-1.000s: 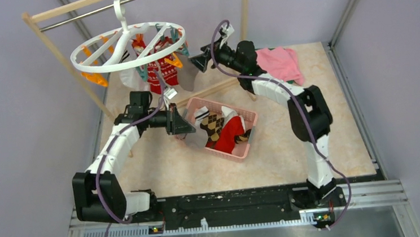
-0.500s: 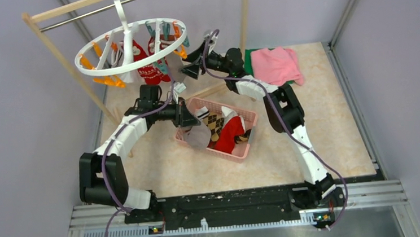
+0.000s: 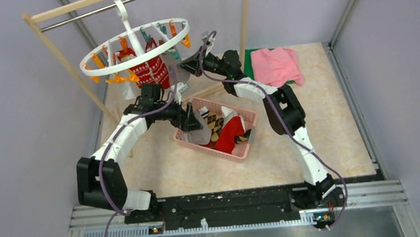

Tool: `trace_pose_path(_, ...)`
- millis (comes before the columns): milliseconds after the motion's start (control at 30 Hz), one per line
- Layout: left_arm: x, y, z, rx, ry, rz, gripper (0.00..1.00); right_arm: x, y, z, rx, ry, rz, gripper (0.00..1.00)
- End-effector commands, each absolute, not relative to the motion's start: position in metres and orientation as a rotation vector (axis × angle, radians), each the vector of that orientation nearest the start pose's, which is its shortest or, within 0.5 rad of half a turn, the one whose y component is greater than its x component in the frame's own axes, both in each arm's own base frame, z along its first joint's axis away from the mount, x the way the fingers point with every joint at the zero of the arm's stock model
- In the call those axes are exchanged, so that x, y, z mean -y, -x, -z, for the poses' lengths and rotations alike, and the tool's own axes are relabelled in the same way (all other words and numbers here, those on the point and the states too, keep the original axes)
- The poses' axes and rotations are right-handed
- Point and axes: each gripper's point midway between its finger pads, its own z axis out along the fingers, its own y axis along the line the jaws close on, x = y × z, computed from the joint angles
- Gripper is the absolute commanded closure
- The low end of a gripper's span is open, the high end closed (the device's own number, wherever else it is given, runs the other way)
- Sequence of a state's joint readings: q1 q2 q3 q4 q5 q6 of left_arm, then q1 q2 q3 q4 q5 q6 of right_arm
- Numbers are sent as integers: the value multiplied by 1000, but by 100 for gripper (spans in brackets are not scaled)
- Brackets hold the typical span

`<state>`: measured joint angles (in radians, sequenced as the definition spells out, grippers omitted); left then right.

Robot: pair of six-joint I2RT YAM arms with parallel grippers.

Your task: Remove the socks clipped to the hanger

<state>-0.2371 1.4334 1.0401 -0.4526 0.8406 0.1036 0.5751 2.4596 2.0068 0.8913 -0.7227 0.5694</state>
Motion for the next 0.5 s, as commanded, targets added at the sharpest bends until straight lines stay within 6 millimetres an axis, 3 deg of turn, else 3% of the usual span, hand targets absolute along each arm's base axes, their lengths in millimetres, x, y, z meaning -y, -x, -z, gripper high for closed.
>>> trace_pose_path(0, 188, -264, -192, -2128, -835, 1015, 1, -450, -455, -330, -1079, 713, -1317, 100)
trace_pose_path(233, 181, -239, -219, -2112, -846, 1000, 1, -431, -421, -338, -1115, 714, -1318, 100)
trace_pose_path(467, 175, -223, -223, -2124, -847, 998, 1, -415, -375, -347, -1147, 709, -1348, 100)
